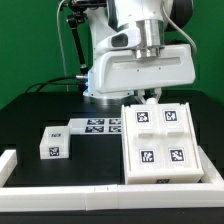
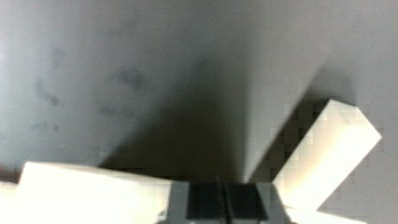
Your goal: Assemble cabinet
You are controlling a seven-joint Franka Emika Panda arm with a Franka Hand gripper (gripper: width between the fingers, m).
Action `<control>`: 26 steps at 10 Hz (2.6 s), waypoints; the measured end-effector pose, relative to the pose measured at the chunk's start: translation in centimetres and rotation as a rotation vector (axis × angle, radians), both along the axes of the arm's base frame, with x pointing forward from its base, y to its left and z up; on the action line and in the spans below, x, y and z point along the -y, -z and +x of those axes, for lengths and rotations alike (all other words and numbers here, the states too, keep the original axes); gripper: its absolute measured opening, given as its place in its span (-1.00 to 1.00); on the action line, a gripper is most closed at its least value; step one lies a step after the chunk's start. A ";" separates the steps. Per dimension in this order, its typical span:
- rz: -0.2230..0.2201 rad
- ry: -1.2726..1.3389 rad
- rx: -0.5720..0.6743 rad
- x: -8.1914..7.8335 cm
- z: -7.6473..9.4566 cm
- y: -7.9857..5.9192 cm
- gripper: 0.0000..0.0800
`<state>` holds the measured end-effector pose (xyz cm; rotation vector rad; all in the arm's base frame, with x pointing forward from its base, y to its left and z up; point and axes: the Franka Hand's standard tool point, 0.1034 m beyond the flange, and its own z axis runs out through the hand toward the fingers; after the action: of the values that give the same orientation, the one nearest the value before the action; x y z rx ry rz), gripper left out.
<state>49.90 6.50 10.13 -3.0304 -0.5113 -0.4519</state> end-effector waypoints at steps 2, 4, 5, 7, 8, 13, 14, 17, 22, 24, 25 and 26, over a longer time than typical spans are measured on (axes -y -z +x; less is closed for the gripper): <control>0.000 -0.003 -0.003 -0.1 0.6 -0.7 -0.99; 0.001 -0.008 -0.005 -0.5 1.4 -1.6 -0.99; 0.001 -0.011 -0.006 -0.7 1.6 -1.8 -0.99; 0.001 -0.011 -0.008 -0.6 1.5 -1.7 -0.99; 0.001 -0.012 -0.011 -0.6 1.5 -1.7 -0.99; 0.003 -0.016 -0.051 -1.0 3.6 -3.8 -0.99; 0.004 -0.017 -0.049 -1.1 3.8 -4.0 -0.99; 0.002 -0.025 -0.065 -1.4 3.2 -3.6 -0.99; 0.003 -0.029 -0.092 -1.5 4.0 -4.3 -0.99; 0.006 -0.029 -0.093 -1.7 4.9 -4.7 -0.99; 0.007 -0.030 -0.094 -1.8 5.0 -4.5 -0.99; 0.008 -0.034 -0.100 -2.0 4.8 -4.1 -0.99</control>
Offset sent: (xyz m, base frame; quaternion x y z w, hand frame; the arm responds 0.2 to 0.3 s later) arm 0.0140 0.0045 0.0192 -0.0086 -0.0173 0.0020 0.9998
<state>54.74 8.53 14.28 -3.0128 -0.5520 -0.2984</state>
